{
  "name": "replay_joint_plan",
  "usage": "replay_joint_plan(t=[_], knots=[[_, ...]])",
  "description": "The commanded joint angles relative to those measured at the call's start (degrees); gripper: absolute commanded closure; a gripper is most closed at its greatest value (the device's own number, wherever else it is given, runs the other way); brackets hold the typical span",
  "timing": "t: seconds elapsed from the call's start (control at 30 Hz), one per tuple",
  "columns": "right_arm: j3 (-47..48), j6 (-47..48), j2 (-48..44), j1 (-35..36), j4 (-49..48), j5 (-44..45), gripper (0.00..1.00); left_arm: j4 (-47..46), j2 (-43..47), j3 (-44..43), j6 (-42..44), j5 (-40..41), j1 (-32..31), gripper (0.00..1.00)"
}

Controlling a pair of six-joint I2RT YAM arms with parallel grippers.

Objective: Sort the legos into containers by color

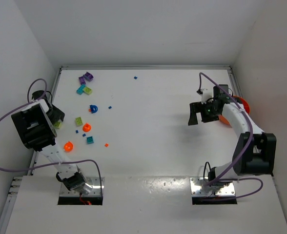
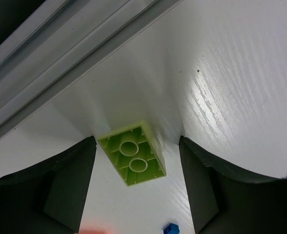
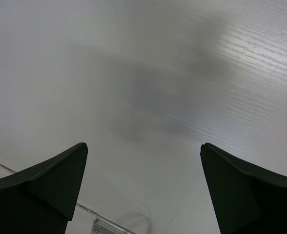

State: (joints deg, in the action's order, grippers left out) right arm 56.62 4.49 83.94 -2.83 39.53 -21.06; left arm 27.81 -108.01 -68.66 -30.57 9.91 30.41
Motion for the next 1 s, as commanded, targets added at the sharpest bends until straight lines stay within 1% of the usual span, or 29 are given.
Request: replay_joint_plan(t=[0.0,0.03,0.1,0.13,0.23,0.27,0.3,0.37,0.4,0.47,0.5,0.6,0.63,0.67,0.7,0.73,0.77,0.8,0.83,0.87,0.9,0.93,0.97], knots=[[1.48,-0.1,0.61,-0.07,-0.59,-0.91,0.01,-1.36,-1.42,0.2,0.24,-1.11,-0.27,0.27],[1.48,0.42,0.61,-0.07,-0.59,-0.39,0.01,-1.36,-1.42,-0.33,0.85,-1.12,-0.27,0.31],[1.48,0.43,0.61,0.45,-0.59,-0.39,0.01,-1.36,-1.95,-0.33,0.86,-1.65,-0.27,0.32],[1.48,0.43,0.61,0.46,-0.59,-0.39,0.01,-1.36,-1.95,-0.33,1.56,-2.35,-0.27,0.35],[1.48,0.43,0.09,0.46,-0.59,-0.91,0.01,-1.36,-1.95,-0.33,3.31,-4.11,-0.27,0.44],[1.48,0.43,-0.44,0.46,-0.59,-0.91,0.01,-1.36,-1.95,-0.33,3.93,-4.81,-0.27,0.52],[0.87,0.43,-1.75,0.46,-0.59,-1.52,0.01,-1.36,-1.34,-0.33,4.98,-6.99,-0.27,0.56],[0.34,0.43,-3.51,0.46,-0.59,-2.67,0.01,0.13,-1.33,-0.86,8.48,-8.07,-1.58,0.65],[-0.28,0.43,-4.48,0.46,-0.59,-3.37,0.01,0.75,-1.33,-1.64,9.29,-8.94,-2.63,0.74],[-0.28,1.83,-7.47,0.46,1.94,-5.56,0.01,1.89,0.68,-1.65,11.83,-10.52,-3.34,0.81],[-0.28,3.92,-8.09,0.46,3.26,-6.53,0.01,1.89,1.47,-1.65,12.46,-11.48,-3.87,0.87],[1.04,6.66,-10.81,0.46,6.87,-7.77,0.03,3.82,5.59,-2.17,15.26,-15.7,-3.87,1.0],[1.82,8.15,-11.69,0.46,6.88,-7.77,0.03,3.83,6.83,-2.7,16.4,-18.93,-3.87,1.0],[2.87,8.77,-12.57,0.46,7.75,-7.77,0.03,5.65,8.06,-2.7,17.63,-20.44,-4.65,1.0],[3.58,9.56,-14.14,0.46,8.97,-7.77,0.03,6.37,9.47,-3.57,21.21,-22.11,-4.66,1.0],[5.85,11.92,-14.94,0.46,11.25,-8.55,0.03,7.77,12.61,-4.37,25.69,-27.0,-6.05,1.0],[7.17,12.9,-14.95,0.46,11.27,-9.17,0.03,7.78,14.38,-4.37,25.73,-29.49,-6.59,1.0],[8.75,13.52,-14.95,0.46,13.27,-9.18,0.03,8.91,16.14,-4.37,29.91,-32.12,-7.12,1.0],[12.34,13.53,-14.43,0.46,14.25,-9.7,0.03,9.45,18.07,-4.98,31.6,-36.5,-8.17,1.0],[14.29,13.53,-13.9,0.46,15.22,-10.4,0.03,9.45,21.75,-4.99,33.01,-38.28,-8.79,1.0],[16.22,13.53,-13.11,-0.33,17.66,-12.84,0.03,10.24,23.61,-4.99,34.16,-40.04,-9.4,1.0],[20.07,13.53,-11.1,-0.33,19.08,-13.91,0.03,10.24,25.55,-4.99,36.17,-42.84,-10.97,1.0],[21.93,13.53,-9.86,-0.33,20.66,-15.49,0.03,10.24,27.39,-4.99,36.97,-43.83,-11.95,1.0]])
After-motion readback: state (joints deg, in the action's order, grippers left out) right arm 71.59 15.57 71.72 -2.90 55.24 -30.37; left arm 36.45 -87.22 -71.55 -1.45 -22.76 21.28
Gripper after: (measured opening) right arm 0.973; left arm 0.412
